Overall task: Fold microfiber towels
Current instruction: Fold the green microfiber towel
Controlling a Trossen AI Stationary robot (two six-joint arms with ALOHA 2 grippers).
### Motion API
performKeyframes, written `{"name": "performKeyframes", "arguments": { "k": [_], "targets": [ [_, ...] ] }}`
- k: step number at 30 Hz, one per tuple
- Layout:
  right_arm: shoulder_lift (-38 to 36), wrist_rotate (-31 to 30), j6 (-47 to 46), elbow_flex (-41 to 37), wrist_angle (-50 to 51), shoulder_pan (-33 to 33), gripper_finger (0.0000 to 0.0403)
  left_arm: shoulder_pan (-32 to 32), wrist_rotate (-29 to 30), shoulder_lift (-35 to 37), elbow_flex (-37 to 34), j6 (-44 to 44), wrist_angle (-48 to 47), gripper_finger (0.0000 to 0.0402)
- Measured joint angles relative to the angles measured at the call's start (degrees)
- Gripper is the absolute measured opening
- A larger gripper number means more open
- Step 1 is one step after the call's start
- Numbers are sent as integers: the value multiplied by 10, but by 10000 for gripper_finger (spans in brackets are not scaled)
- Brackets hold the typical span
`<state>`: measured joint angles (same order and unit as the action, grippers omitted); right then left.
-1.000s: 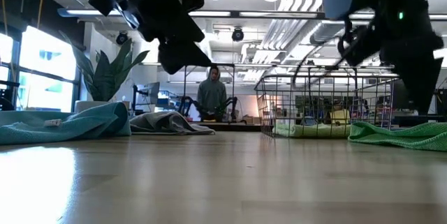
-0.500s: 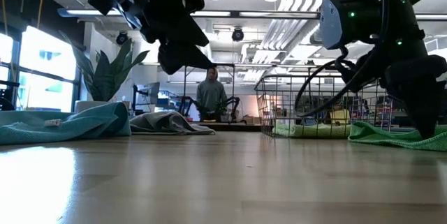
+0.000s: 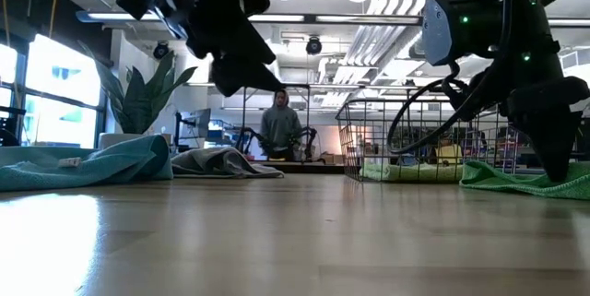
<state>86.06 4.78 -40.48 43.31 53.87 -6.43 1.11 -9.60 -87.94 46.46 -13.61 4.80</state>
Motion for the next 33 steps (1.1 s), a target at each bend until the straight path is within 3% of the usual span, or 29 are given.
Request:
{"name": "performKeyframes", "arguments": {
  "k": [6,15,21,28,33],
  "targets": [
    [0,1,8,43,28,-1,3,-13,-2,0,0,98,0,218],
    [0,-22,70,226,42,-26,1,-41,6,0,0,200,13,218],
    [0,-91,53,306,31,-47,1,-61,97,0,0,208,91,218],
    [0,-174,14,322,-17,-41,0,-75,171,-5,0,157,239,218],
    [0,-212,8,322,-108,-27,0,-80,296,-20,0,189,288,218]
  ]
}}
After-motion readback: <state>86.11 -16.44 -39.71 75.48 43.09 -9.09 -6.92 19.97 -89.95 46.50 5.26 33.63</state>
